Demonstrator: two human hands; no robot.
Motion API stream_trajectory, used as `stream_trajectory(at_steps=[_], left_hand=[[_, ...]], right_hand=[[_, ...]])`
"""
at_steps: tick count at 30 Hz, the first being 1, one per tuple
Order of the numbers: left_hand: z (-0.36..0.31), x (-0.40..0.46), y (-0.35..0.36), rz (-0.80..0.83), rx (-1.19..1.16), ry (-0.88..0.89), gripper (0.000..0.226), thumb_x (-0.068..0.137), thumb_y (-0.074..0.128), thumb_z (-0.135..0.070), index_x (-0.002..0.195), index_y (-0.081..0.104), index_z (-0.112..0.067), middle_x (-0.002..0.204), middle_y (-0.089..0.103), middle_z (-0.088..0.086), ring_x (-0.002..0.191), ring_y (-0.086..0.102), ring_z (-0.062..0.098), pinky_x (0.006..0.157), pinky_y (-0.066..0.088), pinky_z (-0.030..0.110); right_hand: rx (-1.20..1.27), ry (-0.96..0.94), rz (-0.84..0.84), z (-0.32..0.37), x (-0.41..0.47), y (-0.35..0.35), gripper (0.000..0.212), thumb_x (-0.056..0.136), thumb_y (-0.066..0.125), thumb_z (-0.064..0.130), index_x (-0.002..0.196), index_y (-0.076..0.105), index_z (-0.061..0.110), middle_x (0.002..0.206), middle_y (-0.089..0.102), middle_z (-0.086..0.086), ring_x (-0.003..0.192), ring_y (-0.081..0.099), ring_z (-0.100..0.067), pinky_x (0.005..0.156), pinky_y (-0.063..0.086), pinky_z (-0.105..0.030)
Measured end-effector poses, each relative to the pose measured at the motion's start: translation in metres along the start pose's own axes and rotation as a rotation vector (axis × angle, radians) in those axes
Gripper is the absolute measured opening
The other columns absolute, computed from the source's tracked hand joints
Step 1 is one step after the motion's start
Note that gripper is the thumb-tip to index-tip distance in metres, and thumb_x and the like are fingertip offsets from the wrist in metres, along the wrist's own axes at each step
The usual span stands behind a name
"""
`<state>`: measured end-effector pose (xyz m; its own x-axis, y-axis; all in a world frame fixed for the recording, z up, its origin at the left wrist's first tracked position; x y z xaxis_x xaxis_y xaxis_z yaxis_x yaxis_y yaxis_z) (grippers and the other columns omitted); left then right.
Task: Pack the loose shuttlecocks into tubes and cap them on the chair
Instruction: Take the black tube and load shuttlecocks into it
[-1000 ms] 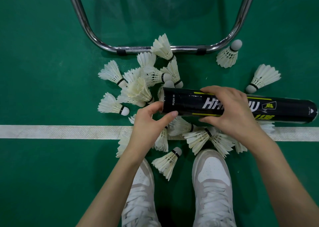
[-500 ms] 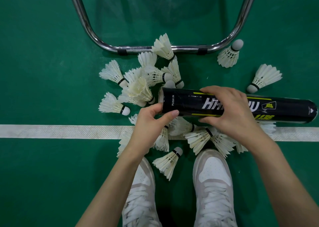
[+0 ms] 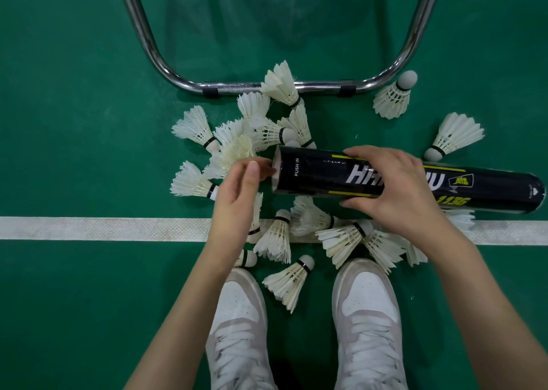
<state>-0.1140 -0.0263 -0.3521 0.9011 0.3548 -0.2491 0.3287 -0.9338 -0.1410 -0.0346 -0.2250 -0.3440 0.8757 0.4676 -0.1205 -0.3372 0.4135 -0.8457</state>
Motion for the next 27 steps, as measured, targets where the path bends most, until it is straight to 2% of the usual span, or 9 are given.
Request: stream_trajectory(at_steps=[2, 4, 7, 9, 14, 18, 19, 22, 27], left_hand=[[0.002, 0.006, -0.015, -0.078, 0.203, 0.054, 0.019, 0.098, 0.046, -0.026, 0.110, 0.059, -0.021, 0.109, 0.060, -0.013, 0.106, 0.053, 0.003, 0.087, 0.037, 0.011], [0.002, 0.014, -0.024, -0.150, 0.485, 0.135, 0.021, 0.095, 0.051, -0.019, 0.114, 0.058, -0.027, 0.115, 0.056, -0.015, 0.116, 0.044, 0.008, 0.096, 0.032, 0.022], [0.012, 0.028, -0.021, -0.124, 0.818, 0.155, 0.037, 0.093, 0.055, -0.019, 0.129, 0.052, -0.022, 0.128, 0.055, -0.003, 0.126, 0.040, 0.019, 0.099, 0.021, 0.030], [0.021, 0.031, -0.019, -0.098, 0.884, 0.117, 0.043, 0.093, 0.055, -0.024, 0.135, 0.047, -0.019, 0.126, 0.057, 0.002, 0.123, 0.043, 0.020, 0.098, 0.019, 0.029], [0.016, 0.021, -0.020, -0.184, 0.871, 0.193, 0.030, 0.091, 0.058, -0.013, 0.121, 0.061, -0.011, 0.105, 0.068, 0.008, 0.102, 0.058, 0.026, 0.087, 0.023, 0.026], [0.013, 0.015, -0.024, -0.239, 0.713, 0.114, 0.021, 0.091, 0.059, -0.018, 0.109, 0.067, -0.012, 0.089, 0.071, 0.005, 0.083, 0.063, 0.024, 0.085, 0.045, 0.041], [0.012, 0.012, -0.028, -0.263, 0.614, 0.068, 0.019, 0.091, 0.059, -0.021, 0.108, 0.067, -0.014, 0.089, 0.070, 0.001, 0.082, 0.063, 0.018, 0.084, 0.048, 0.037], [0.008, 0.003, -0.037, -0.320, 0.292, -0.066, 0.013, 0.091, 0.059, -0.022, 0.104, 0.062, -0.025, 0.089, 0.063, -0.017, 0.088, 0.058, -0.005, 0.079, 0.044, 0.010], [-0.013, -0.015, -0.049, -0.405, 0.189, -0.064, 0.014, 0.090, 0.061, -0.025, 0.104, 0.062, -0.026, 0.091, 0.064, -0.011, 0.090, 0.057, -0.010, 0.085, 0.044, 0.010]], right_hand=[[-0.002, 0.001, -0.004, 0.000, 0.001, -0.001, 0.073, 0.062, 0.081, 0.034, 0.127, 0.049, 0.031, 0.125, 0.054, 0.009, 0.119, 0.042, -0.018, 0.096, 0.019, -0.029], [-0.007, 0.004, 0.000, 0.000, 0.001, -0.001, 0.073, 0.062, 0.081, 0.034, 0.127, 0.049, 0.031, 0.125, 0.054, 0.010, 0.119, 0.041, -0.017, 0.096, 0.018, -0.028], [-0.009, 0.004, 0.007, 0.001, 0.000, 0.001, 0.073, 0.061, 0.081, 0.033, 0.126, 0.049, 0.032, 0.125, 0.054, 0.010, 0.119, 0.040, -0.015, 0.095, 0.017, -0.026], [-0.009, 0.000, 0.011, 0.001, -0.002, 0.003, 0.073, 0.061, 0.081, 0.033, 0.126, 0.049, 0.032, 0.125, 0.054, 0.011, 0.119, 0.041, -0.015, 0.096, 0.017, -0.026], [-0.017, -0.005, 0.013, 0.000, -0.003, 0.006, 0.073, 0.061, 0.082, 0.033, 0.126, 0.049, 0.032, 0.125, 0.054, 0.010, 0.119, 0.041, -0.016, 0.096, 0.018, -0.027], [-0.024, 0.001, 0.009, 0.000, -0.002, 0.006, 0.073, 0.061, 0.082, 0.034, 0.126, 0.049, 0.032, 0.125, 0.054, 0.010, 0.119, 0.041, -0.016, 0.096, 0.018, -0.027], [-0.027, 0.003, 0.008, 0.000, -0.002, 0.006, 0.073, 0.061, 0.082, 0.034, 0.126, 0.049, 0.032, 0.125, 0.054, 0.010, 0.119, 0.041, -0.016, 0.096, 0.018, -0.027], [-0.023, 0.012, 0.003, -0.003, -0.003, 0.005, 0.074, 0.061, 0.082, 0.035, 0.127, 0.048, 0.033, 0.126, 0.053, 0.011, 0.119, 0.040, -0.014, 0.097, 0.017, -0.026], [-0.028, 0.023, -0.007, -0.007, -0.003, 0.002, 0.075, 0.061, 0.082, 0.035, 0.127, 0.047, 0.033, 0.125, 0.054, 0.009, 0.120, 0.041, -0.016, 0.097, 0.018, -0.028]])
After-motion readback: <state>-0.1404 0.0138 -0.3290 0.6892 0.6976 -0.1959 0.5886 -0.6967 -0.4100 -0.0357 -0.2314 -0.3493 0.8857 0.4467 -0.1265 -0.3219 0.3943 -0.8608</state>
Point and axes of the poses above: each hand's wrist, its own x-axis towards the middle knuckle, its own y-axis out of the palm, z = x × y, the point moved 9 cm from there along x, towards the middle knuckle
